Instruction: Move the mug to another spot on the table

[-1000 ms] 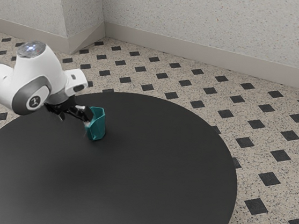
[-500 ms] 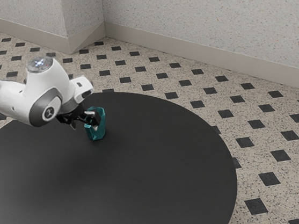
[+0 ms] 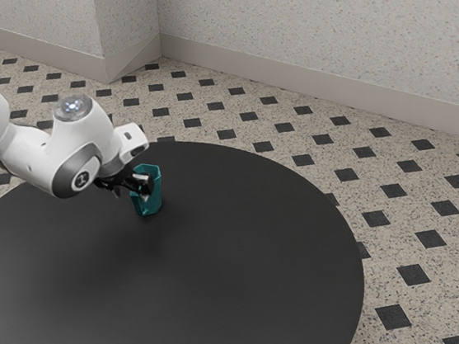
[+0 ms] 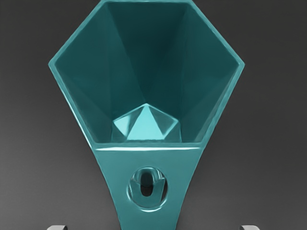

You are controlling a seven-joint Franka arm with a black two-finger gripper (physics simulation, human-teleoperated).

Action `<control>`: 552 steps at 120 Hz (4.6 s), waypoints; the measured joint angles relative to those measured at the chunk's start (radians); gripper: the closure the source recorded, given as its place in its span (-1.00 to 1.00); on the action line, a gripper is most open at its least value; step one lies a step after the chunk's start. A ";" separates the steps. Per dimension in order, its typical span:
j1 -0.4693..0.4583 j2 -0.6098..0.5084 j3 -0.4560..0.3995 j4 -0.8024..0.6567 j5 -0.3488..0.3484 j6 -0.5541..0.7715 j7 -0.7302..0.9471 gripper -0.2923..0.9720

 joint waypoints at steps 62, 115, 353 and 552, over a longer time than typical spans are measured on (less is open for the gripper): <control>0.027 0.093 -0.020 0.057 -0.001 0.016 -0.005 -0.14; 0.040 0.127 -0.030 0.092 0.001 0.018 -0.006 -0.09; 0.124 -0.326 -0.233 -0.378 -0.012 0.021 -0.018 0.63; 0.198 -0.247 -0.370 -0.378 0.067 0.123 -0.079 0.62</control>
